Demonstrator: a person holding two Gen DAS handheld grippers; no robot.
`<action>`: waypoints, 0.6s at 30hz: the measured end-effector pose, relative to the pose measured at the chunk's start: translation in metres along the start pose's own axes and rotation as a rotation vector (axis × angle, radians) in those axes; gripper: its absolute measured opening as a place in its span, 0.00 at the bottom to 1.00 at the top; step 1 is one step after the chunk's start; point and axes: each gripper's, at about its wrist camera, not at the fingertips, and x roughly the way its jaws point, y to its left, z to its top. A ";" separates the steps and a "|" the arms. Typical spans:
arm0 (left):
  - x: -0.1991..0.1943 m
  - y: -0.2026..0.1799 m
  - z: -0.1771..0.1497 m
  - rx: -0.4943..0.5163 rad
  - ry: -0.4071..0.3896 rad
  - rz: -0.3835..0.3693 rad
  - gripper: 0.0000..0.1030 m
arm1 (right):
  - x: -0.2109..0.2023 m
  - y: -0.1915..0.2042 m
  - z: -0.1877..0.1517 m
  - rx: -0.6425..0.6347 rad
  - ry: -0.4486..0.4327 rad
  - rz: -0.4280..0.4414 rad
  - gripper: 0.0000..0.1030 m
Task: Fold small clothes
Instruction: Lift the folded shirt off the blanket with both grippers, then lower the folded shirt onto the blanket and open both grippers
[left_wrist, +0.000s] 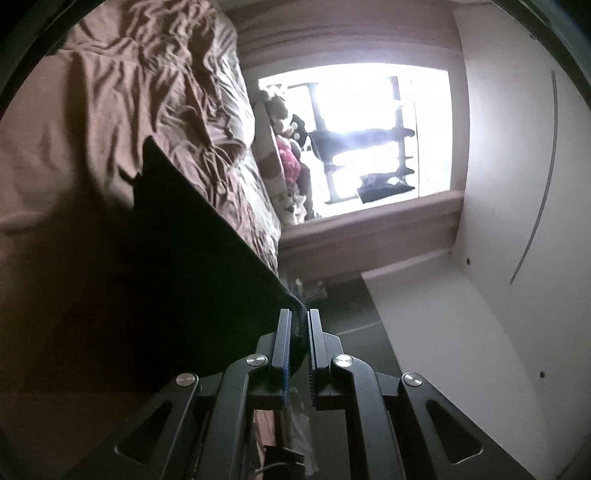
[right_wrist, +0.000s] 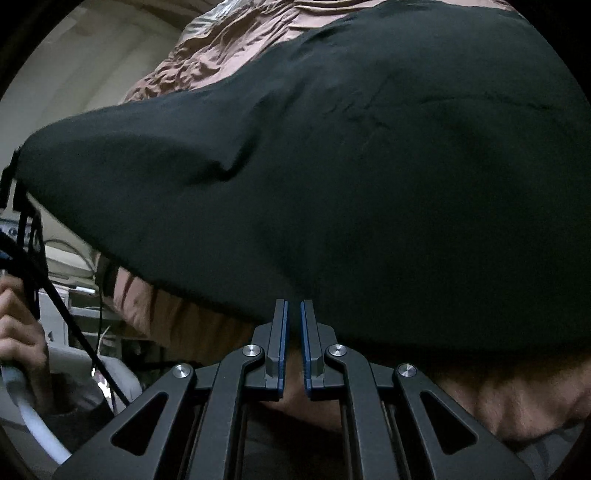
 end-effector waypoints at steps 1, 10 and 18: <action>0.006 -0.004 -0.001 0.009 0.011 0.001 0.07 | -0.006 -0.001 0.000 -0.001 -0.014 0.005 0.04; 0.055 -0.038 -0.017 0.076 0.102 0.005 0.07 | -0.076 -0.024 -0.005 0.025 -0.144 0.028 0.04; 0.101 -0.061 -0.039 0.120 0.191 -0.002 0.07 | -0.121 -0.029 -0.030 -0.010 -0.225 0.029 0.13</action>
